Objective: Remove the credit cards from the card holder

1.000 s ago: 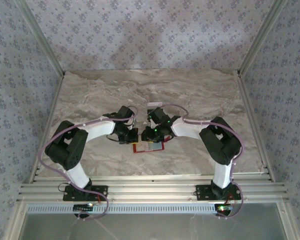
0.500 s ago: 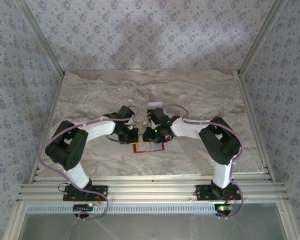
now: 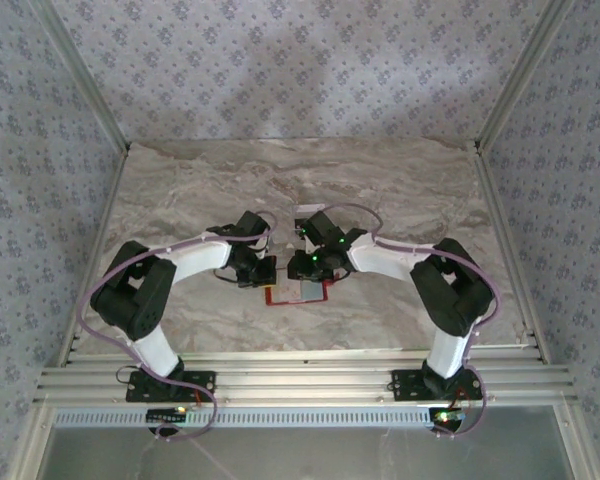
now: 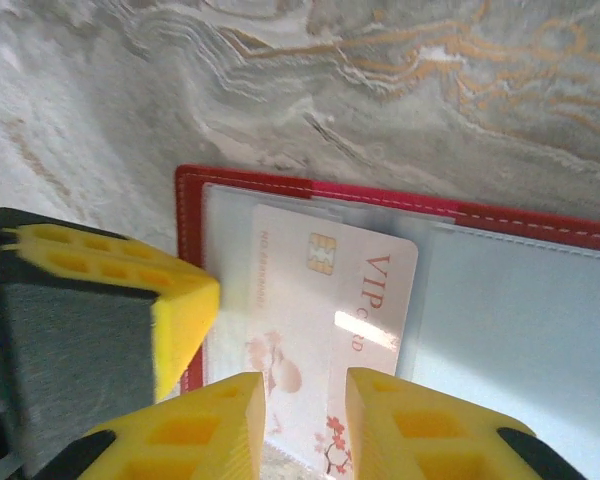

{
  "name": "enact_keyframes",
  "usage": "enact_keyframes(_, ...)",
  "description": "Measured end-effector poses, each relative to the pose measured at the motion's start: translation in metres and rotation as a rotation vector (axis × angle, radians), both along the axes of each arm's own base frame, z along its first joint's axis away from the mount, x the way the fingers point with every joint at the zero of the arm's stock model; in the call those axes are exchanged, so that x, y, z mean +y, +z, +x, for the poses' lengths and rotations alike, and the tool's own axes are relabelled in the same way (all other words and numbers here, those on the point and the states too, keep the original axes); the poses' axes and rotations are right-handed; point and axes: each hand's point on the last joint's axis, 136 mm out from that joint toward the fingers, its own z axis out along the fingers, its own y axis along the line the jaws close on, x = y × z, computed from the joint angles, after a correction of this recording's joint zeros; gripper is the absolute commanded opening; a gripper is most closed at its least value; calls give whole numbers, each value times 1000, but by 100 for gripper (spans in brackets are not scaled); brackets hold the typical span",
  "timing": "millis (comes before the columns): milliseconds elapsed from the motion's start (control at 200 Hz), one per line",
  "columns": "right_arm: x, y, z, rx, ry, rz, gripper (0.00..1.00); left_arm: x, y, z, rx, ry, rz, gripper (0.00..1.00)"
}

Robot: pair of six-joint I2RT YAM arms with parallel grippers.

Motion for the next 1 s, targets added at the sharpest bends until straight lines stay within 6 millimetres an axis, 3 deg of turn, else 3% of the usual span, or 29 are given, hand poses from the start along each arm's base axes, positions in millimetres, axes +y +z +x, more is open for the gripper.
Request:
enact_keyframes(260,-13,-6,-1,40,-18,14,28,-9,13,1,-21,-22,5,2)
enact_keyframes(415,-11,-7,0,49,-12,36,27,-17,19,1,-37,-42,-5,2)
enact_keyframes(735,-8,-19,-2,75,-2,48,25,-10,0,1,-16,-42,52,2)
enact_keyframes(999,-10,-26,-4,89,-2,40,25,-10,0,1,-19,-44,55,2)
